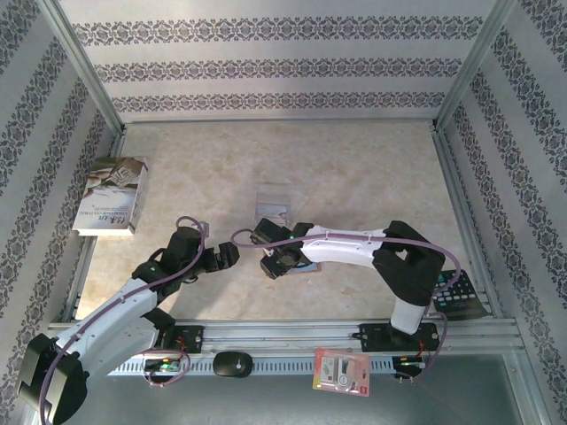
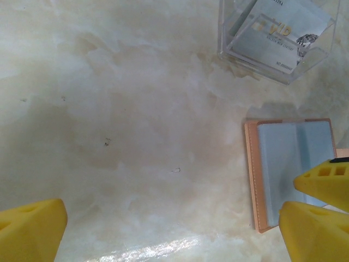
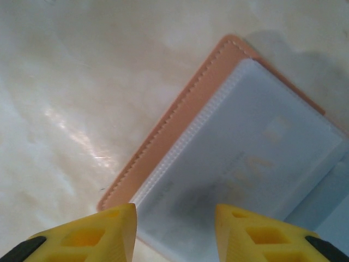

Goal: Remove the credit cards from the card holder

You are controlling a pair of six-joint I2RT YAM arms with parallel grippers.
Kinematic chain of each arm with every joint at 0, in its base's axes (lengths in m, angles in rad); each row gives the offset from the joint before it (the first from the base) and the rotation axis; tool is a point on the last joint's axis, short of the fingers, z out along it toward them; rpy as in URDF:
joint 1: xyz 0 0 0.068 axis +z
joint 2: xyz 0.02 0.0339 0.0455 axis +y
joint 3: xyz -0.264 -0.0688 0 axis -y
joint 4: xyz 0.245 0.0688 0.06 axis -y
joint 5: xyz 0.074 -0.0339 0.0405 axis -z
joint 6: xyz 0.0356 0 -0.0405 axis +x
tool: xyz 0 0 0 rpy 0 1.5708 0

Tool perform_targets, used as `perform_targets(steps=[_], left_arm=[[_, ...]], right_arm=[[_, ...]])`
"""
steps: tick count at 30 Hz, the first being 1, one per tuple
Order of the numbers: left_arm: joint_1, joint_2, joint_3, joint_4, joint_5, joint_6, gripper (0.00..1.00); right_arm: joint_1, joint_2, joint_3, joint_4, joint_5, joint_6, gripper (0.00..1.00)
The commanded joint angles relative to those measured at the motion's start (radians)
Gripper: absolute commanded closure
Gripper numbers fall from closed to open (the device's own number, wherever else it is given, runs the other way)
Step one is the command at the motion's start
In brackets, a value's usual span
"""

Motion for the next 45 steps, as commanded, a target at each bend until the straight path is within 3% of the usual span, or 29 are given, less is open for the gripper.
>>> perform_targets(steps=[1,7,12,16,20,33,38,45], left_arm=[[0.014,-0.016,-0.007,0.02,0.005,-0.016,0.0],[0.013,-0.011,-0.004,0.03,0.013,-0.013,0.0],[0.013,0.007,-0.005,0.054,0.047,-0.01,0.01],[0.012,0.042,-0.012,0.111,0.095,-0.012,0.09],[-0.014,0.123,-0.009,0.191,0.116,-0.032,0.2],[-0.2,0.463,0.116,0.354,0.034,-0.027,0.55],[-0.223,0.541,0.151,0.399,0.025,-0.032,0.62],[-0.26,0.636,0.216,0.338,0.007,-0.021,0.76]], right_arm=[[0.012,0.028,0.031,-0.034,0.053,0.003,0.58],[0.022,0.073,0.045,-0.047,0.051,-0.019,0.66],[0.022,0.068,0.038,-0.02,0.034,-0.012,0.88],[0.015,0.021,0.0,0.056,0.019,0.005,0.99],[0.002,-0.037,-0.058,0.159,-0.026,0.036,1.0],[-0.076,-0.175,-0.261,0.424,-0.203,0.173,1.0],[-0.086,-0.193,-0.302,0.474,-0.227,0.202,1.0],[-0.088,-0.202,-0.342,0.517,-0.232,0.228,1.0]])
